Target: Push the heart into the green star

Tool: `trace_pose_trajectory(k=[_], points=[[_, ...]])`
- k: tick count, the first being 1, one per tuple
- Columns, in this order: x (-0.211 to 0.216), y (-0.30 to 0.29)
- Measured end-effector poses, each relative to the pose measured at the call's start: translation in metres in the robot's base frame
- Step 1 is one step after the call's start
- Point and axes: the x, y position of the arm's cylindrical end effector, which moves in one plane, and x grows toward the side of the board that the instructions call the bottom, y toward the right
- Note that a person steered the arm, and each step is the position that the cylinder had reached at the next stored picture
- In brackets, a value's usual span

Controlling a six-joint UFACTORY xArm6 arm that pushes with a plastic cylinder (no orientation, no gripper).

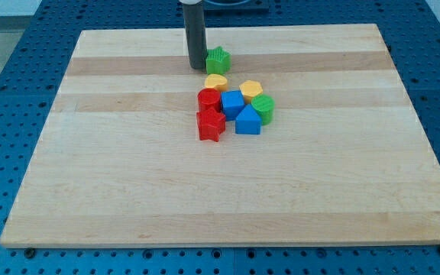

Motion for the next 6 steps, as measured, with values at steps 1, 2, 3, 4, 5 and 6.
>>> trace_pose_trajectory(k=[1,2,3,4,5,6], points=[[0.038,-0.016],[0.104,-0.014],[0.101,0.003],[0.076,0.011],[0.092,0.012],[0.088,0.014]])
